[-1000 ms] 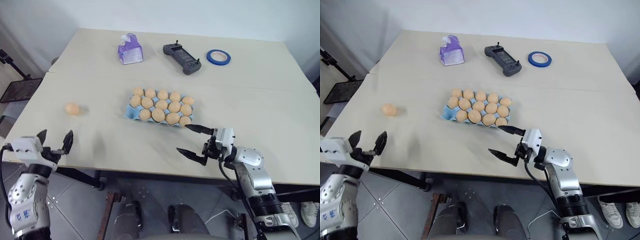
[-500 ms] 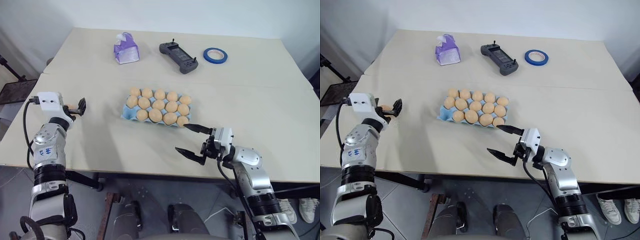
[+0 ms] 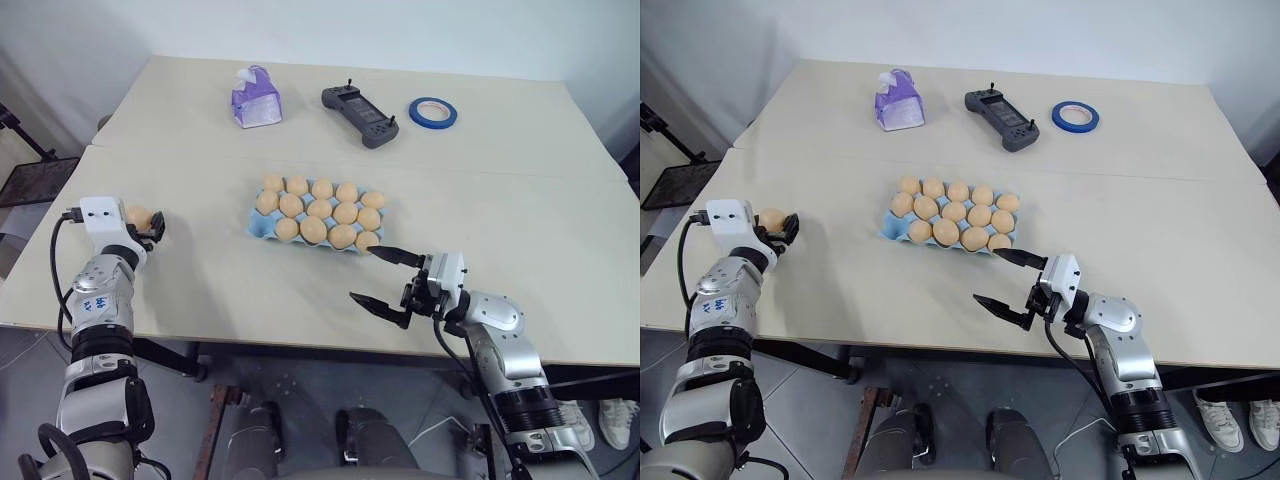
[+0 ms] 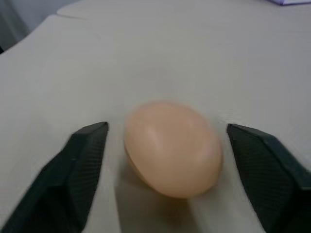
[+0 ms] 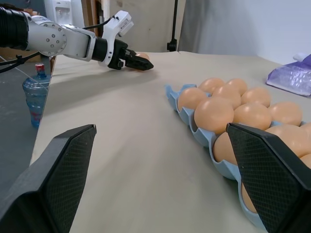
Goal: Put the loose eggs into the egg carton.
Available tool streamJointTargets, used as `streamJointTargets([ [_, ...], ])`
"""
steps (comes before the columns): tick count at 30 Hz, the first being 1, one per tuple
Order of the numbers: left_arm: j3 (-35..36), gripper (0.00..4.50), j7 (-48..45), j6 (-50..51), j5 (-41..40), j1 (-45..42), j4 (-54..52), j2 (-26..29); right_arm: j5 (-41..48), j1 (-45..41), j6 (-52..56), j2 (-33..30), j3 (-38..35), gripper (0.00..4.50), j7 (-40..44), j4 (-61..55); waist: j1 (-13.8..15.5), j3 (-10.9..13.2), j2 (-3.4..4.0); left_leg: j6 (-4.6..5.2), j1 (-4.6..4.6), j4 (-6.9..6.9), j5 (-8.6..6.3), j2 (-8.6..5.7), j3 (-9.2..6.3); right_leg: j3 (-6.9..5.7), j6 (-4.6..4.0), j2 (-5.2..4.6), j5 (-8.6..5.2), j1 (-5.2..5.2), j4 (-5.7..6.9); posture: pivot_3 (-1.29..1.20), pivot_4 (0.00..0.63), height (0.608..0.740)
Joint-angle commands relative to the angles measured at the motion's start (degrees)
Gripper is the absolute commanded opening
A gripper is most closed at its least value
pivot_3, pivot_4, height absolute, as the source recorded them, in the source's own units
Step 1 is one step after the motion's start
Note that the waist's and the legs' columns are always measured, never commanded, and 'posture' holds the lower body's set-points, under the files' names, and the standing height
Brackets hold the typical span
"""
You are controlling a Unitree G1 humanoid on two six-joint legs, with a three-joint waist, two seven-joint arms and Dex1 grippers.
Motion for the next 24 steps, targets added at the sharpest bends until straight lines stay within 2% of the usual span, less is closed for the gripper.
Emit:
streamJointTargets([
  [1, -0.3, 2.59, -0.9, -2.0, 0.2, -1.5, 0.2, 1.4, 0.4, -0.5, -0.2, 0.0, -0.3, 4.5, -0.3, -1.5, -0.1, 0.0, 0.0, 0.0, 0.0, -0.01, 0.0, 0.0, 0.0, 0.0, 0.0, 0.0, 0.0, 0.0, -0.01, 0.0, 0.15, 0.74],
  [2, -0.3, 2.26, -1.7, -2.8, 0.0, -1.4, 0.3, 1.4, 0.4, -0.5, -0.2, 0.0, -0.3, 4.5, -0.3, -1.5, -0.1, 0.0, 0.0, 0.0, 0.0, -0.02, 0.0, 0.0, 0.01, 0.01, 0.0, 0.0, 0.0, 0.0, -0.01, 0.0, 0.15, 0.74],
  [4, 0.1, 1.99, -3.7, -4.9, -0.8, -0.7, -0.9, 1.2, 0.3, -0.4, -0.2, 0.0, -0.3, 4.5, -0.5, -1.6, -0.1, 0.0, 0.0, 0.0, 0.0, -0.03, 0.0, 0.0, 0.02, 0.01, 0.0, 0.01, 0.0, -0.01, -0.01, 0.0, 0.15, 0.74],
  [8, -1.3, 1.99, -12.0, -7.6, -2.4, 1.6, -6.2, 0.9, 0.1, 0.0, -0.2, -0.1, -0.3, 4.5, -0.8, -1.9, -0.1, 0.0, 0.0, -0.01, 0.0, -0.03, 0.0, 0.01, 0.03, 0.01, 0.0, 0.02, 0.0, -0.01, 0.0, 0.0, 0.15, 0.74],
  [11, -5.6, 1.99, -23.4, -6.7, -4.5, 3.7, -14.5, 0.4, -0.1, 0.0, -0.1, -0.2, -0.5, 4.5, -1.1, -1.8, -0.1, 0.0, 0.0, -0.01, 0.0, -0.03, 0.0, 0.0, 0.06, 0.01, 0.0, 0.01, 0.0, -0.01, 0.0, 0.0, 0.15, 0.74],
  [14, -9.6, 1.99, -29.8, -3.8, -5.2, 4.0, -19.1, 0.1, -0.3, 0.1, -0.1, -0.3, -0.6, 4.5, -1.3, -1.8, 0.2, 0.0, 0.0, -0.03, -0.01, -0.04, 0.0, 0.0, 0.06, -0.01, -0.01, 0.0, 0.0, 0.0, -0.01, 0.0, 0.15, 0.74],
  [19, -14.1, 1.99, -34.3, -0.8, -4.3, 2.8, -20.9, -0.6, -0.4, 0.3, -0.3, -0.2, -0.8, 4.5, -2.0, -2.0, -0.2, 0.0, 0.0, 0.0, 0.0, -0.03, 0.0, -0.03, 0.06, 0.05, -0.01, -0.02, 0.0, 0.0, -0.01, 0.0, 0.15, 0.74],
  [24, -16.2, 1.99, -34.5, -1.0, -2.8, -1.1, -15.9, -2.3, -0.5, 0.8, -0.3, -0.1, -0.7, 4.5, -2.7, -2.6, -0.1, 0.0, 0.0, 0.02, 0.0, -0.02, 0.02, 0.0, 0.0, 0.03, -0.03, 0.03, -0.01, -0.02, 0.01, 0.0, 0.15, 0.74],
])
